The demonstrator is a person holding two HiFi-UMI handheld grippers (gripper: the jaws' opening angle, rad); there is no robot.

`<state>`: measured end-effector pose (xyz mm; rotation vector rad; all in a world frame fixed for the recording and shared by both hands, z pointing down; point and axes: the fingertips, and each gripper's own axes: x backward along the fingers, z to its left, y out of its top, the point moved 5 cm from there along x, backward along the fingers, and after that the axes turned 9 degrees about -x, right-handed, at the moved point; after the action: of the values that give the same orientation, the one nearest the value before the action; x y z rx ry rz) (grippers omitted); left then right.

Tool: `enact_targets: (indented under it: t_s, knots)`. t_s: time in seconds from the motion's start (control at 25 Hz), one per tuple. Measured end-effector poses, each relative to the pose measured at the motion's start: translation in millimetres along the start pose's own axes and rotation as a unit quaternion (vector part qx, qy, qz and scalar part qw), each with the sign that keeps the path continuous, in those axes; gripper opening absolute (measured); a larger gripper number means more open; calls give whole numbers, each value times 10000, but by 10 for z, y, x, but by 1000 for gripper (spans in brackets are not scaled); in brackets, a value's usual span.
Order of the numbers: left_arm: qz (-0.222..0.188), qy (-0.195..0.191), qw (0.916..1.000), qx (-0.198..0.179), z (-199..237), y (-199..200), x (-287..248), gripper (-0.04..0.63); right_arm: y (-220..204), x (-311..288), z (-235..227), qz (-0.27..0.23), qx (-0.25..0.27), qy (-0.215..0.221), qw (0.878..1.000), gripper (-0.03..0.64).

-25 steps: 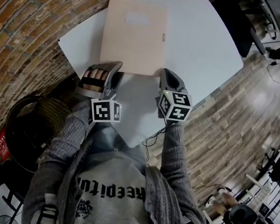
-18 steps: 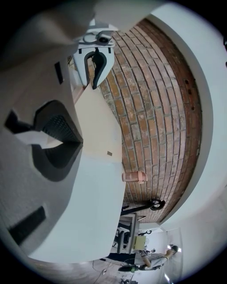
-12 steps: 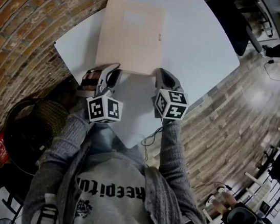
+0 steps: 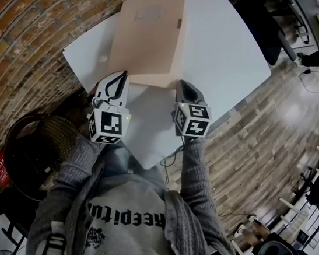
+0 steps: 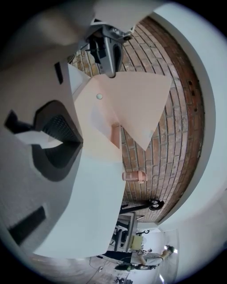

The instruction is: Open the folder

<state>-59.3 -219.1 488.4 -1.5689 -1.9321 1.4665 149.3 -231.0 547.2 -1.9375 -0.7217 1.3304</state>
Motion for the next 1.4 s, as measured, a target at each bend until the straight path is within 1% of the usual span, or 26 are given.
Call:
enact_targets:
  t_s: [0.08,0.16,0.24,0.32,0.4,0.56,0.76,1.04,1.24,1.32,1.4]
  knots:
    - [-80,159,9985,521,134,-11,83,14,0,7,-11,3,-18,-15,10000,3]
    - [-156,281,9946,989,226,-50,147,14,-1,21,-17,22,15,-36,10000,3]
    - [-172,332,9885,1465,310,-104,203,14,-6,33,-17,48,42,-58,10000,3]
    - [-150,324,9807,1921,381,-158,259,14,-18,40,-3,71,62,-76,9999,3]
    - [-123,350,9730,2280,443,-218,316,14,-31,51,8,97,84,-96,9999,3]
    - [-74,510,9598,2760,547,-338,408,14,-48,79,17,128,109,-129,9998,3]
    - [85,788,9450,3175,651,-496,502,11,-68,117,22,142,125,-163,9997,3]
    - [527,1113,9313,3427,743,-729,544,9,-66,122,32,148,169,-170,9996,3]
    - [757,1246,9179,3691,799,-879,550,9,-74,134,42,143,140,-177,9996,3]
    - [831,1279,9141,3756,815,-935,550,9,-87,145,44,138,115,-189,9997,3]
    - [906,1307,9127,3765,830,-991,542,9,-100,149,52,132,98,-199,9997,3]
